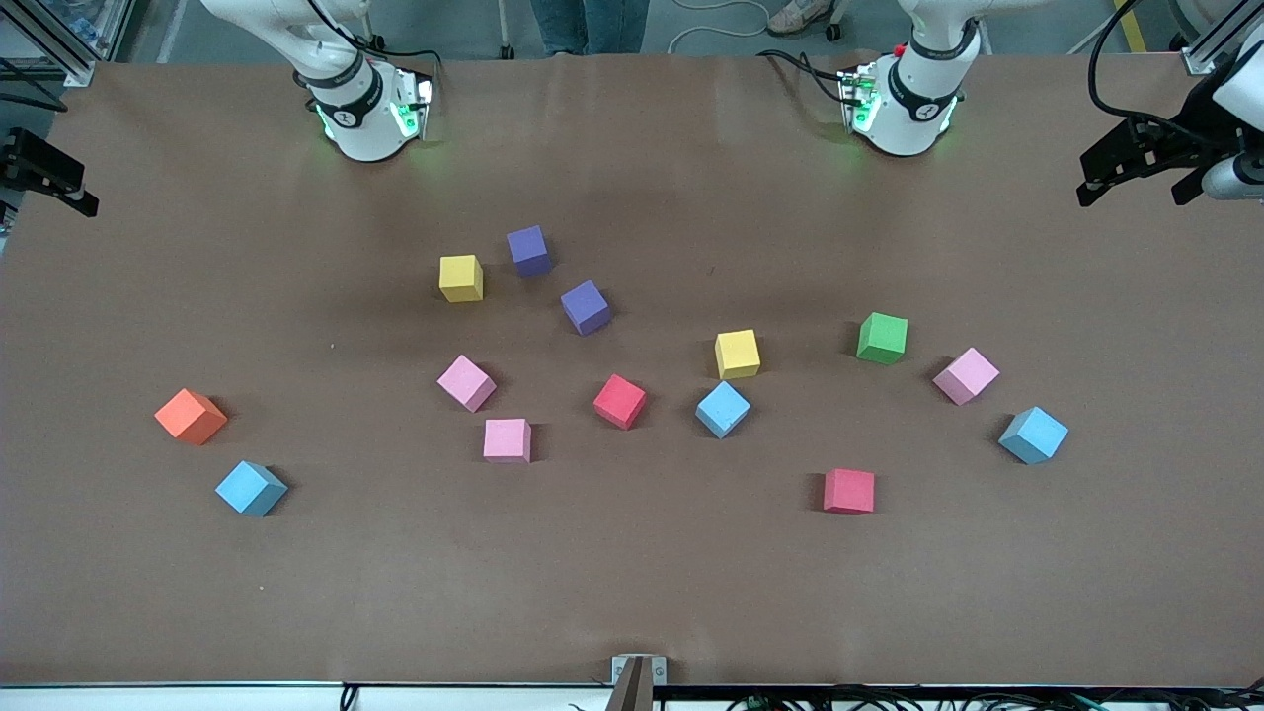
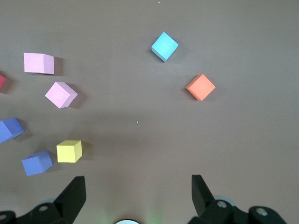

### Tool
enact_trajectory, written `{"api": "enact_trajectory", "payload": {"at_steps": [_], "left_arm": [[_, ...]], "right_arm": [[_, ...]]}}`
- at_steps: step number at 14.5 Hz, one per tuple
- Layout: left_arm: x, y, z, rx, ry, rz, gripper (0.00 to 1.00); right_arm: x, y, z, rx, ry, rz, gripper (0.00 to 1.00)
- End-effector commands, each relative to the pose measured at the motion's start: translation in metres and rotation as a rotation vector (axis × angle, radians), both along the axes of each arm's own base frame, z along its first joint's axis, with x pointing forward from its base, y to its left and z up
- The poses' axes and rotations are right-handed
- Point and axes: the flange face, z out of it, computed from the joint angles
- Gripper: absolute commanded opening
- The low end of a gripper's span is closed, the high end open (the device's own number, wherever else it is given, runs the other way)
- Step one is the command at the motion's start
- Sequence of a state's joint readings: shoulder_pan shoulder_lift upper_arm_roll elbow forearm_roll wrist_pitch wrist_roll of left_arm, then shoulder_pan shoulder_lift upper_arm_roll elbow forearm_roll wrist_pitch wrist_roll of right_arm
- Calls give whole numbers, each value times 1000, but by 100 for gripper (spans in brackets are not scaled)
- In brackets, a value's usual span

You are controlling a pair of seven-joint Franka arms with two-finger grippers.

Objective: Arrange 11 blocks into digit 3

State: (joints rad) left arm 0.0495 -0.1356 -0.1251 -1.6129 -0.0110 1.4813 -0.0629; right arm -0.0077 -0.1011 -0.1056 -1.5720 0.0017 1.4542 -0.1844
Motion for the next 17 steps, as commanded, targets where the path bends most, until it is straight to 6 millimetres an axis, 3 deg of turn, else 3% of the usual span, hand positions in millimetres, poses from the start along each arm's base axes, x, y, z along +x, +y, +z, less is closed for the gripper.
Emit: {"api": "enact_trajectory", "payload": {"at_steps": [1,6,7,9,10,13,17], "left_arm": [[-1,1,5,14,1,8,100],[2,0,3,13,3,5,100],[14,0,-12,11,32,1,100],[46,-10,-18,2,30,-17,100],[57,-22,-36,-16,64,-41,100],[83,-92,-89,-40,86,-111,100],[97,-191,-163,-42,111,4,100]], "right_arm": [[-12,-1,-1,22,3,-49,100],[-12,8,-1,24,12,-52,100],[-13,8,-2,25,18,-48,100],[-13,8,-2,25,19,-41,100],[-13,8,-2,25,19,-39,100],[-13,8,-2,25,19,-35,100],[-11,5,-1,14,7,-36,100]]}}
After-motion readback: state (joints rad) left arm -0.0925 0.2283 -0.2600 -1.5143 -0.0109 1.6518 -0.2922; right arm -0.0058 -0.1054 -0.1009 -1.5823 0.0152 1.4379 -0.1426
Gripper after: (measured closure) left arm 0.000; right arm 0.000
